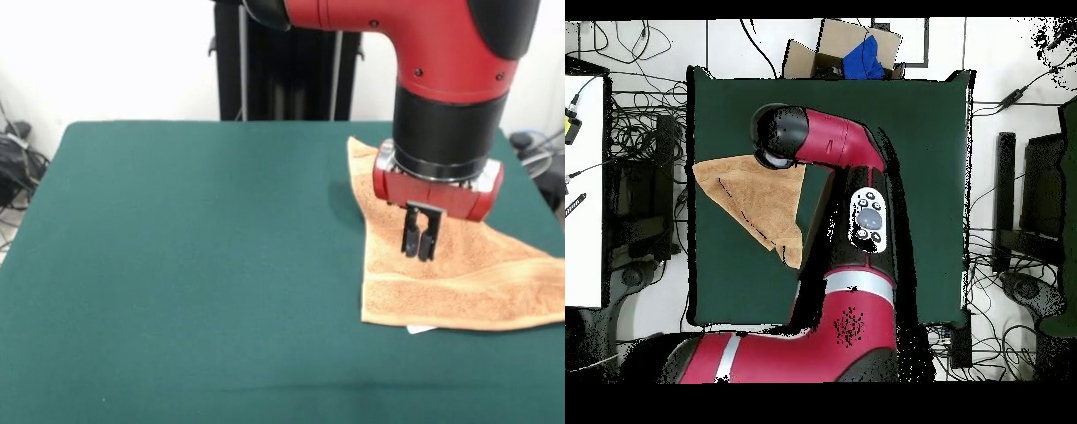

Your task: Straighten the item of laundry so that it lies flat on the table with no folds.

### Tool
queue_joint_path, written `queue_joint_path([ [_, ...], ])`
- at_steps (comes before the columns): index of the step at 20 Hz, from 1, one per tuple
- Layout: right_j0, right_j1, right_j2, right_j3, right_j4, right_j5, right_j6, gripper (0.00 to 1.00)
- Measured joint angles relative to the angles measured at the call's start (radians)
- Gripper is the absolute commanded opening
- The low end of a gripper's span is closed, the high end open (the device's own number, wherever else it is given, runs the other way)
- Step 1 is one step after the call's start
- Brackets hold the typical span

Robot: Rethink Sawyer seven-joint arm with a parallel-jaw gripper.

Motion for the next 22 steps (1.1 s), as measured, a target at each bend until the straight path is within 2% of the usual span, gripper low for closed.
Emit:
queue_joint_path([
  [7, 0.018, -0.034, 0.000, 0.132, 0.093, -0.091, 0.000, 0.00],
  [13, 0.087, -0.041, 0.000, 0.238, 0.180, -0.208, 0.031, 0.00],
  [22, 0.167, -0.001, 0.001, 0.282, 0.229, -0.325, 0.067, 0.00],
])
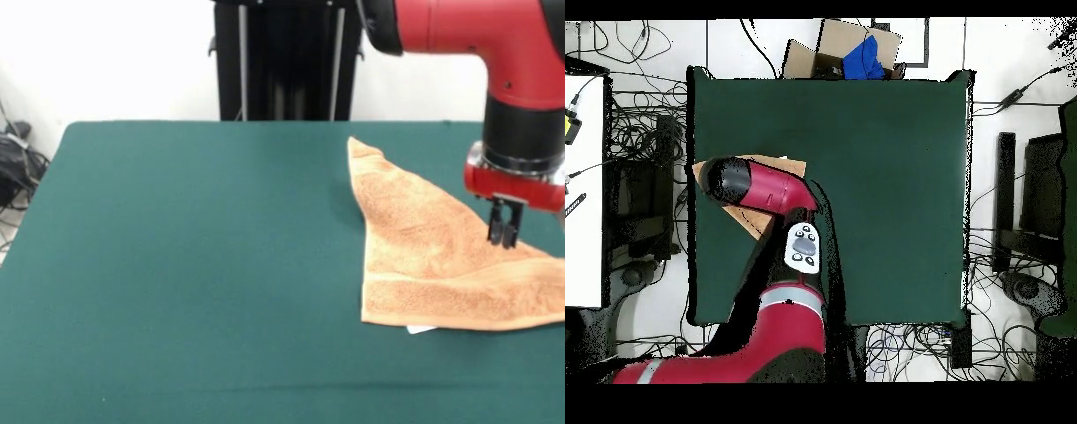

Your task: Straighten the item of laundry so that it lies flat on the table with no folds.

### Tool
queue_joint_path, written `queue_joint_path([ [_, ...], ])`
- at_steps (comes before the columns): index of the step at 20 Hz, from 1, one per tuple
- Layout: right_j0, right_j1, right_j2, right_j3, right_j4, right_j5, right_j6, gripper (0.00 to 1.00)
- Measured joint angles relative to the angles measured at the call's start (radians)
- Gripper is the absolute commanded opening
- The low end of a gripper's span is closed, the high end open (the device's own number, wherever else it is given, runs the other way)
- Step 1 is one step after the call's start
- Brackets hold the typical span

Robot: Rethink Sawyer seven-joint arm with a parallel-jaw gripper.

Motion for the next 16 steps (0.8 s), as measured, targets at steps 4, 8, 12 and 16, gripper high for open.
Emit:
queue_joint_path([
  [4, 0.004, 0.040, 0.000, 0.002, 0.000, -0.054, 0.000, 0.00],
  [8, 0.001, 0.072, 0.001, 0.005, 0.000, -0.107, 0.000, 0.00],
  [12, -0.008, 0.109, 0.002, 0.016, 0.001, -0.165, 0.000, 0.00],
  [16, -0.019, 0.134, 0.008, 0.014, 0.001, -0.206, 0.000, 0.00],
])
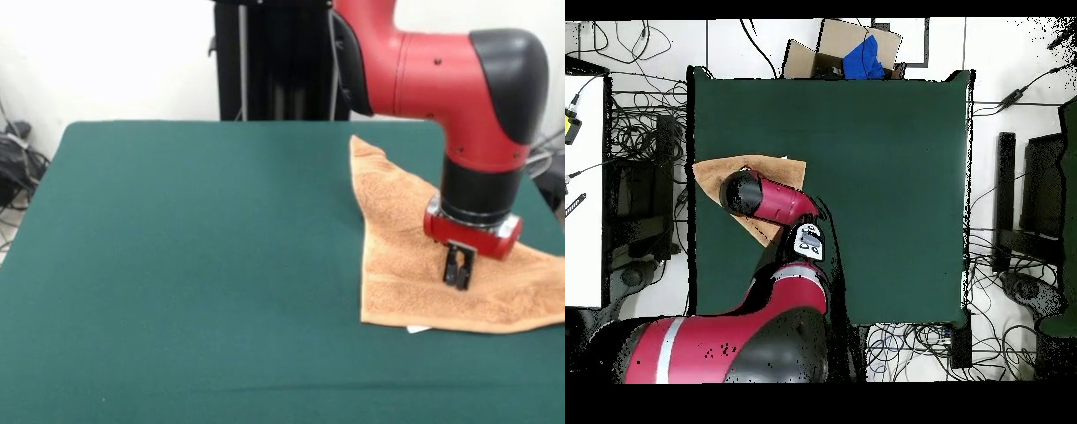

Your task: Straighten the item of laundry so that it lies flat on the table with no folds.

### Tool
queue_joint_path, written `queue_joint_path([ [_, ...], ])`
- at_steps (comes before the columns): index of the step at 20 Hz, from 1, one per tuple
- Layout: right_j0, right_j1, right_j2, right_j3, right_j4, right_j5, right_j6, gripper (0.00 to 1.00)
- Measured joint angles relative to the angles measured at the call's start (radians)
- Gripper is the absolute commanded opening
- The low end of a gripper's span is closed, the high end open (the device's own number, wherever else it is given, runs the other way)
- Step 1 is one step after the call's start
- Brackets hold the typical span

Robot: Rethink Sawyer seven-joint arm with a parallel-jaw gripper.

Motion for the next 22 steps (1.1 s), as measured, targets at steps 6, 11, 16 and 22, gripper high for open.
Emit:
queue_joint_path([
  [6, -0.003, 0.005, 0.000, -0.011, 0.000, 0.008, 0.000, 0.00],
  [11, -0.006, 0.015, -0.004, -0.039, 0.000, 0.054, 0.000, 0.00],
  [16, 0.008, 0.037, -0.033, -0.096, 0.000, 0.136, 0.000, 0.00],
  [22, 0.010, 0.063, -0.052, -0.163, -0.011, 0.233, 0.000, 0.00],
])
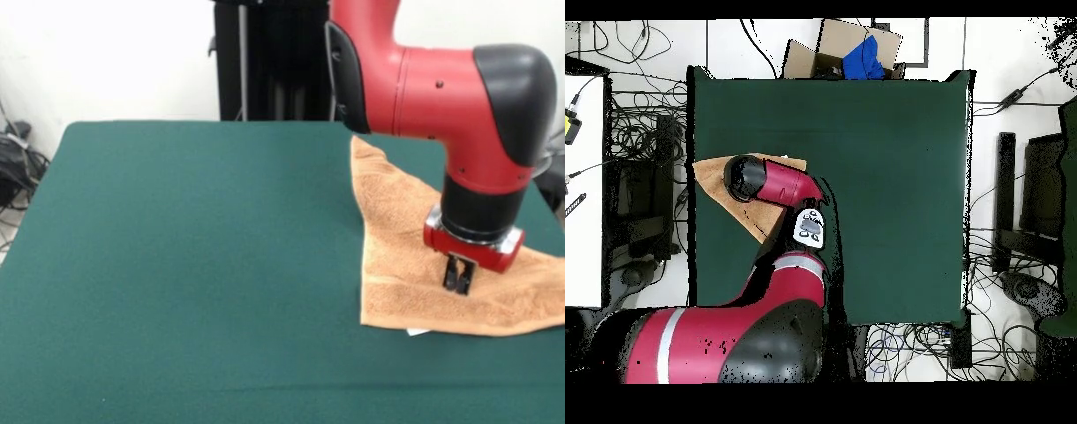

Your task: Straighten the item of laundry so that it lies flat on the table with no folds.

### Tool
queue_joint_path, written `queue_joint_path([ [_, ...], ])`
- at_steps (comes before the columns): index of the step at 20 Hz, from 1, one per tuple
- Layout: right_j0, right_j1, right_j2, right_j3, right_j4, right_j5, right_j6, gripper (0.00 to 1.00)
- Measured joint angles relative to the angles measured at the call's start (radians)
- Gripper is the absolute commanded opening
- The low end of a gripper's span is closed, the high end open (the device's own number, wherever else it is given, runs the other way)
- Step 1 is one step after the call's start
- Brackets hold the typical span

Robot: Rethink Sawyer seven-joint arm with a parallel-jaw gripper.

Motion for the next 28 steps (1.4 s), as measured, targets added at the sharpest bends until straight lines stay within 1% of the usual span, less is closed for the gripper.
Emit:
queue_joint_path([
  [5, -0.011, 0.018, 0.000, -0.058, -0.038, 0.072, 0.000, 0.00],
  [11, -0.037, 0.033, 0.001, -0.117, -0.081, 0.078, 0.000, 0.00],
  [13, -0.057, 0.040, 0.001, -0.142, -0.105, 0.054, 0.000, 0.00],
  [14, -0.084, 0.048, 0.001, -0.170, -0.132, 0.011, 0.000, 0.00],
  [18, -0.126, 0.061, 0.001, -0.207, -0.172, -0.068, 0.000, 0.00],
  [20, -0.177, 0.081, 0.001, -0.244, -0.218, -0.164, 0.000, 0.00],
  [23, -0.228, 0.096, 0.001, -0.270, -0.262, -0.240, 0.000, 0.00],
  [25, -0.260, 0.103, 0.006, -0.280, -0.285, -0.264, 0.000, 0.00],
  [28, -0.301, 0.099, 0.014, -0.280, -0.302, -0.267, 0.000, 0.00],
])
